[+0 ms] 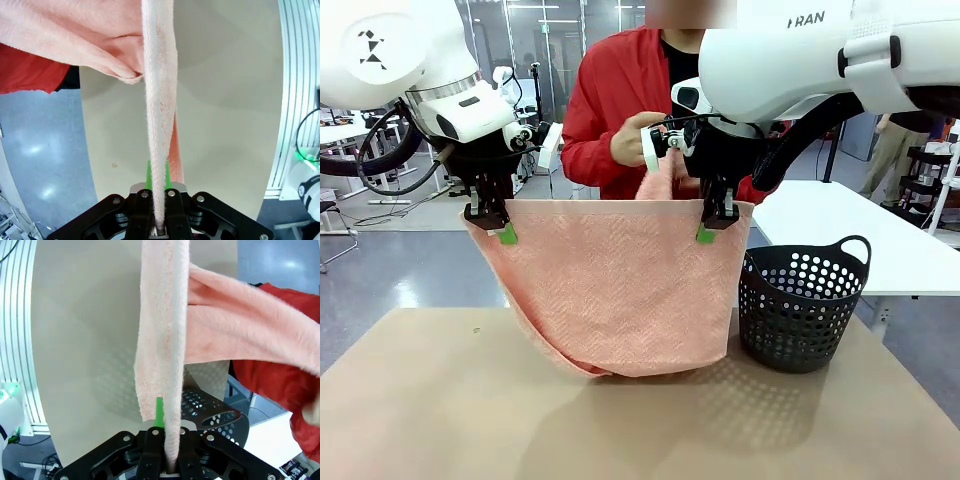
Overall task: Fold the towel.
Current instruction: Release the end of the 100 cm Hotel Towel you were holding and grab the top end of the folded side, then release the end of the 100 cm Hotel Towel you were holding.
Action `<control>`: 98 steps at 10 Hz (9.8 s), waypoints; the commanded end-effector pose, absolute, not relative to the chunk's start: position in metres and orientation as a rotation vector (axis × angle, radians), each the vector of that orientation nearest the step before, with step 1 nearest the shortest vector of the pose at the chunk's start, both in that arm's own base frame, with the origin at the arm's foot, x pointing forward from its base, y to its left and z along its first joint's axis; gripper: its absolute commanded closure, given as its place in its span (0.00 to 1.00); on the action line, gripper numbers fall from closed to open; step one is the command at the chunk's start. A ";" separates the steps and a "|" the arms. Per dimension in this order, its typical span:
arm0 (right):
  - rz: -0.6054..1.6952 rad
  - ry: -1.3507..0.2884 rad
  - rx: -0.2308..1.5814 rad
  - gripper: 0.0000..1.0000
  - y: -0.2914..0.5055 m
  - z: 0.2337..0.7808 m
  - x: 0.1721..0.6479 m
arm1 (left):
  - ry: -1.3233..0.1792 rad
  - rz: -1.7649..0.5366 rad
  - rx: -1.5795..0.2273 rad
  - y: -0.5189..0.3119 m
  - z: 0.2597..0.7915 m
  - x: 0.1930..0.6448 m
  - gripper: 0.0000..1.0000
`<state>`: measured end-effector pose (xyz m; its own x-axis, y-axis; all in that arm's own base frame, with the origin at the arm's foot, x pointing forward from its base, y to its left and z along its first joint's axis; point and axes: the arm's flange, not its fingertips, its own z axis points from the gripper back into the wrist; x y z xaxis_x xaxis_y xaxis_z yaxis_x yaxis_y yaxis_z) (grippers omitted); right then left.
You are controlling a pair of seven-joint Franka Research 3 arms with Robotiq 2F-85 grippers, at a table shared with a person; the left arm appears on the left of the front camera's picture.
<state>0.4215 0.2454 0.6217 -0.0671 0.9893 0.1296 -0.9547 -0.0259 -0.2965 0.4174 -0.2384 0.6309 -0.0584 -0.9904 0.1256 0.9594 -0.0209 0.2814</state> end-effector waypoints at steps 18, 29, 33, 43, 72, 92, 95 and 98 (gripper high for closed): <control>1.602 -0.346 -0.130 1.00 0.245 0.622 0.422 | -0.331 -1.597 0.119 -0.239 0.632 0.418 1.00; 1.602 -0.346 -0.130 1.00 0.245 0.622 0.422 | -0.331 -1.597 0.119 -0.239 0.632 0.418 1.00; 1.602 -0.346 -0.130 1.00 0.245 0.622 0.422 | -0.331 -1.597 0.119 -0.239 0.632 0.418 1.00; 1.602 -0.346 -0.130 1.00 0.245 0.622 0.422 | -0.331 -1.597 0.119 -0.239 0.632 0.418 1.00; 1.598 -0.465 -0.211 0.00 0.258 0.665 0.442 | -0.438 -1.590 0.228 -0.250 0.676 0.438 0.00; 1.605 -0.406 -0.184 1.00 0.255 0.651 0.451 | -0.400 -1.565 0.189 -0.240 0.657 0.442 1.00; 1.605 -0.406 -0.184 1.00 0.255 0.651 0.451 | -0.400 -1.565 0.189 -0.240 0.657 0.442 1.00; 1.605 -0.406 -0.184 1.00 0.255 0.651 0.451 | -0.400 -1.565 0.189 -0.240 0.657 0.442 1.00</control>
<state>0.4506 0.2557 0.6497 -0.0810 0.9879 0.1326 -0.9314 -0.0277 -0.3629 0.4421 -0.2411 0.6544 -0.0439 -0.9908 0.1282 0.9325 0.0054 0.3611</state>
